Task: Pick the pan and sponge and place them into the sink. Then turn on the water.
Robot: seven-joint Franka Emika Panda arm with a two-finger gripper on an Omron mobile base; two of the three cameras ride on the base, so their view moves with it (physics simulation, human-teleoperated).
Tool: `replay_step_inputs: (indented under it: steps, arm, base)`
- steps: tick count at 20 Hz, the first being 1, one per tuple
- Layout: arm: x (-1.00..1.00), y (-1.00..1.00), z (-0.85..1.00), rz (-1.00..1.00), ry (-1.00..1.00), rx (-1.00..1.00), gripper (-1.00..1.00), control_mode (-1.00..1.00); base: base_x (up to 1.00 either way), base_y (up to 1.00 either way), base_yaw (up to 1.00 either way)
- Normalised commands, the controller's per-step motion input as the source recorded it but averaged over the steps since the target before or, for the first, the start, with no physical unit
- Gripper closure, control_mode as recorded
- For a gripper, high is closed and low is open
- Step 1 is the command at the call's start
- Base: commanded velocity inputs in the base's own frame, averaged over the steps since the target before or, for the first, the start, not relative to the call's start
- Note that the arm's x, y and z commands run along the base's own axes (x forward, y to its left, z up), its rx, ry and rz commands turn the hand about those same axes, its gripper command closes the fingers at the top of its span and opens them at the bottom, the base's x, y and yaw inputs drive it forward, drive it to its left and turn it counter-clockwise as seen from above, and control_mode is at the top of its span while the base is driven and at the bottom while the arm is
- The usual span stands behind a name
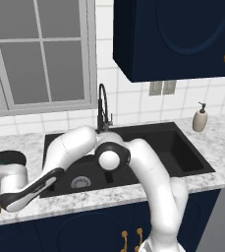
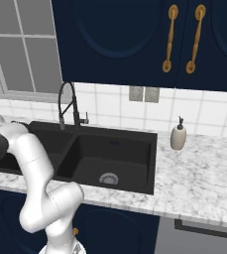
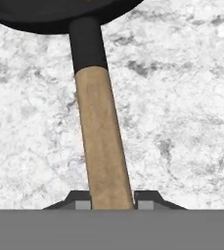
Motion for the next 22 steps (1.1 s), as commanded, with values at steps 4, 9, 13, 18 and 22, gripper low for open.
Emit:
replay_step_inputs:
  steps: [4, 9, 13, 18, 22]
  arm:
    - [0.0, -0.74, -0.56, 0.0, 0.08, 0.0, 1.0, -1.0]
    - [0.0, -0.52, -0.1, 0.0, 0.03, 0.0, 1.0, -1.0]
    - [-0.06, -0.28, 0.74, 0.0, 0.0, 0.03, 1.0, -1.0]
    - [-0.11, -0.33, 1.0, 0.0, 0.0, 0.04, 1.0, -1.0]
    - [-0.25, -0.3, 1.0, 0.0, 0.01, 0.01, 1.0, -1.0]
  base:
    - [0.0, 0.0, 0.0]
    - [0.0, 0.0, 0.0]
    - [0.0, 0.0, 0.0]
    - [0.0, 0.0, 0.0]
    - [0.0, 0.0, 0.0]
